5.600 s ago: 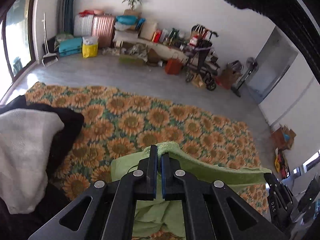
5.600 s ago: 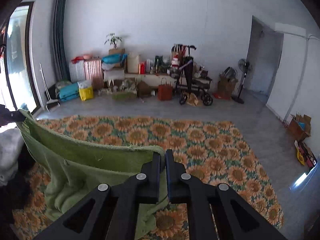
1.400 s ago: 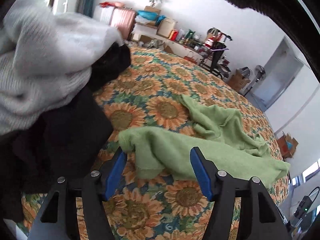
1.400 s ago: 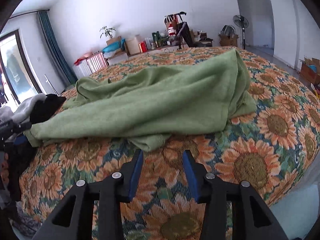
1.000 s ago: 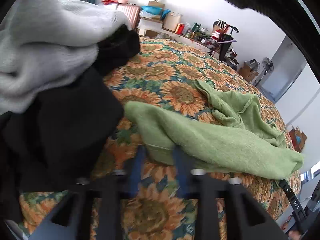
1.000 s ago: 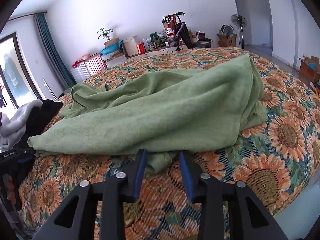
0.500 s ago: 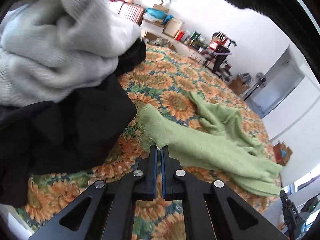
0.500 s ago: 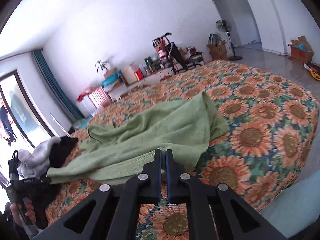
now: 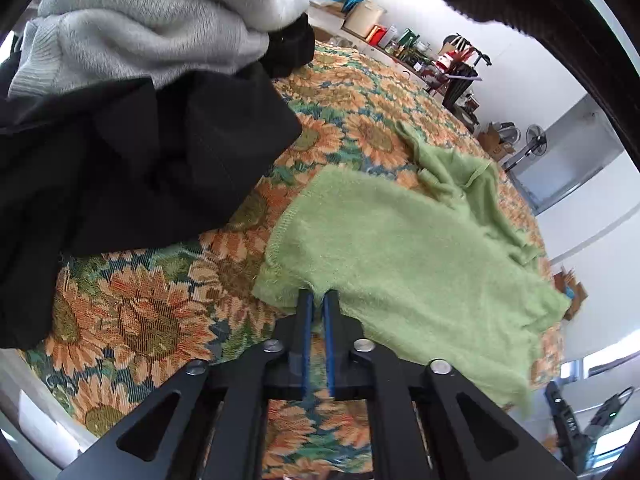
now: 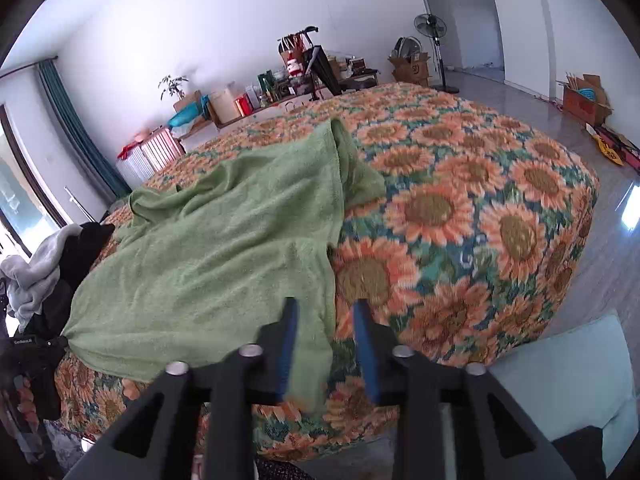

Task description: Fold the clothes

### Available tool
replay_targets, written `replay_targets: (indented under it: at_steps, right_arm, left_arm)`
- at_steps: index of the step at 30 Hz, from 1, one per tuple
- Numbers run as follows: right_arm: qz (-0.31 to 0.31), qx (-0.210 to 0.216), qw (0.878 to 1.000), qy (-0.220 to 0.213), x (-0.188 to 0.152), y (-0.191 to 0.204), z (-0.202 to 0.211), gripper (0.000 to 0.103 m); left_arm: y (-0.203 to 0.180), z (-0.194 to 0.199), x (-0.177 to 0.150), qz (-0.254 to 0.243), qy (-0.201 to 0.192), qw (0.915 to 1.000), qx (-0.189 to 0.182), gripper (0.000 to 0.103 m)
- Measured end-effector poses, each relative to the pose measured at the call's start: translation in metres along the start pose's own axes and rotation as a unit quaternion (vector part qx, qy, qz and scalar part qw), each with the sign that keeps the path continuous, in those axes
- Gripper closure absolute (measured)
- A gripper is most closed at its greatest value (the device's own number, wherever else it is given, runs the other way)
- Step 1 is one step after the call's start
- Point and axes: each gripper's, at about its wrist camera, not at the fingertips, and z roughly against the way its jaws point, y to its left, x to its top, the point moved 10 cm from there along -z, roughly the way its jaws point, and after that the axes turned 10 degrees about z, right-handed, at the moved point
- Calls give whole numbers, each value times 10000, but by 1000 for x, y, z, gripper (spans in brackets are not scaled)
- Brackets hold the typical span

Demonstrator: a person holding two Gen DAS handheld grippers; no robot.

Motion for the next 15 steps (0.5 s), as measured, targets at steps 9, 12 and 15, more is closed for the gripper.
replay_targets:
  at_steps: [9,12,15]
  right_arm:
    - [732,112,9964,-413,113,6,-26,40]
    - [1011,169,9947,-23,136,16,-71,40]
    - [1026,250,9933,476,149,18,-115,35]
  left_arm:
    - [-105,14,53,-538,-136,9979,-326,35]
    - [-139,-35,64,-455,273,9985,-165,35]
    - [-173,-83,75,-370,682,9970,-4,35]
